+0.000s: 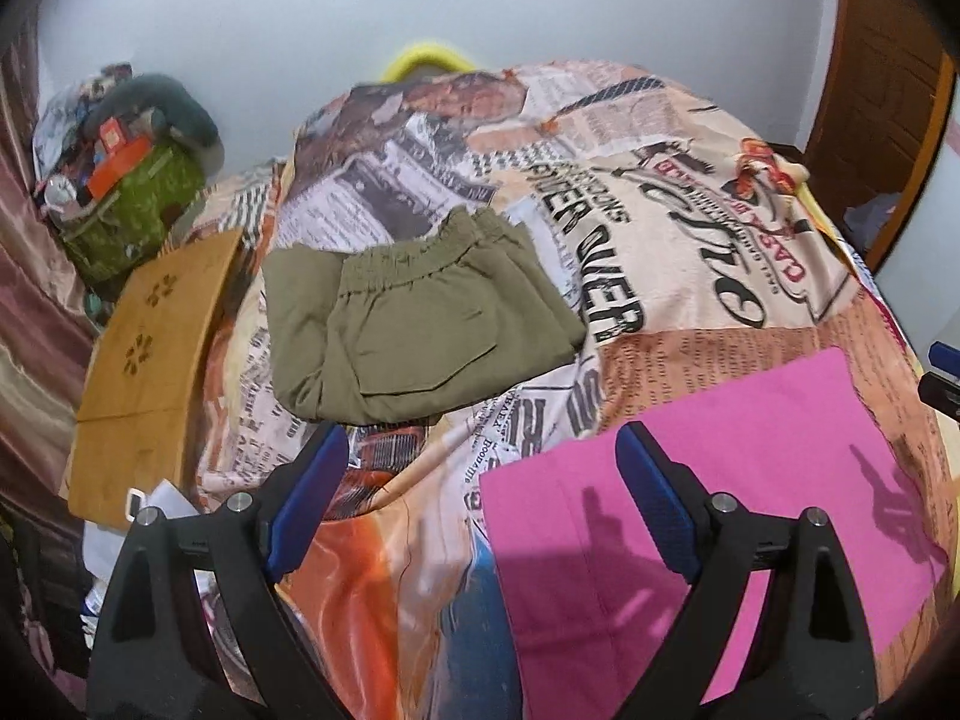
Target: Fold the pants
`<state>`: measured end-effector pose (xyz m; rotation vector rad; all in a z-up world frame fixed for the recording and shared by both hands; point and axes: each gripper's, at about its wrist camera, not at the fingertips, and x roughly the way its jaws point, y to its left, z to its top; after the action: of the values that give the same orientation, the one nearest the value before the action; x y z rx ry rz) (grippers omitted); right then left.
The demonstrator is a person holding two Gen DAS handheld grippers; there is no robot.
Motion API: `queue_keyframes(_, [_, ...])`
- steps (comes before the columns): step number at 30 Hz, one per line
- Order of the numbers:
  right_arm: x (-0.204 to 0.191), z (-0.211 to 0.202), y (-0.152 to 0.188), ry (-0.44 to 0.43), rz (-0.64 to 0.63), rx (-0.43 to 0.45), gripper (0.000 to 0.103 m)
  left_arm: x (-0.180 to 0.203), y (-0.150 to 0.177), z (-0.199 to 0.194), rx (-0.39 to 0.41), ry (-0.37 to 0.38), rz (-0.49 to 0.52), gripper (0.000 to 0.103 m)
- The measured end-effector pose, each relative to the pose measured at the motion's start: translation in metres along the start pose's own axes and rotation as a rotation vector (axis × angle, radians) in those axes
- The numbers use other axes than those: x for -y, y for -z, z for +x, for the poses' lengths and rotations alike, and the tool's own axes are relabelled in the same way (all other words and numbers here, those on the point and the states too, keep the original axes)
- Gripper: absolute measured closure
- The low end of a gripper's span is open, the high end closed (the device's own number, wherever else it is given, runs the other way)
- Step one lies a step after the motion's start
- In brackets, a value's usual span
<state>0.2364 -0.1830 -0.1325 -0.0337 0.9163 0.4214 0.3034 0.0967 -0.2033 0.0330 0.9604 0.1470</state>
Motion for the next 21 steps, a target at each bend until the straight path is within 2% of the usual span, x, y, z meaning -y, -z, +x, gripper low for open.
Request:
queue_keyframes(6, [0.020, 0.046, -0.006, 0.013, 0.021, -0.072, 0.034, -0.005, 0.002, 0.041, -0.096, 0.037, -0.035, 0.012])
queue_keyframes(11, [0.039, 0.079, -0.004, 0.027, 0.043, -0.116, 0.034, 0.002, 0.012, 0.067, -0.159, 0.053, -0.022, 0.012])
queue_keyframes(15, [0.051, 0.101, -0.002, -0.002, 0.066, -0.162, 0.034, 0.007, 0.020, 0.079, -0.198, 0.081, -0.007, 0.012])
queue_keyframes(16, [0.053, 0.107, -0.001, -0.020, 0.072, -0.179, 0.036, 0.008, 0.021, 0.081, -0.207, 0.088, -0.006, 0.012])
queue_keyframes(18, [0.056, 0.115, 0.002, -0.046, 0.085, -0.198, 0.052, 0.008, 0.022, 0.084, -0.212, 0.096, -0.008, 0.012])
queue_keyframes(19, [0.057, 0.119, 0.003, -0.064, 0.089, -0.217, 0.065, 0.007, 0.022, 0.085, -0.216, 0.103, -0.012, 0.012])
queue_keyframes(20, [0.056, 0.121, 0.005, -0.079, 0.090, -0.230, 0.072, 0.006, 0.023, 0.086, -0.218, 0.107, -0.015, 0.012])
queue_keyframes(21, [0.055, 0.121, 0.006, -0.069, 0.081, -0.227, 0.073, 0.005, 0.023, 0.086, -0.220, 0.112, -0.019, 0.012])
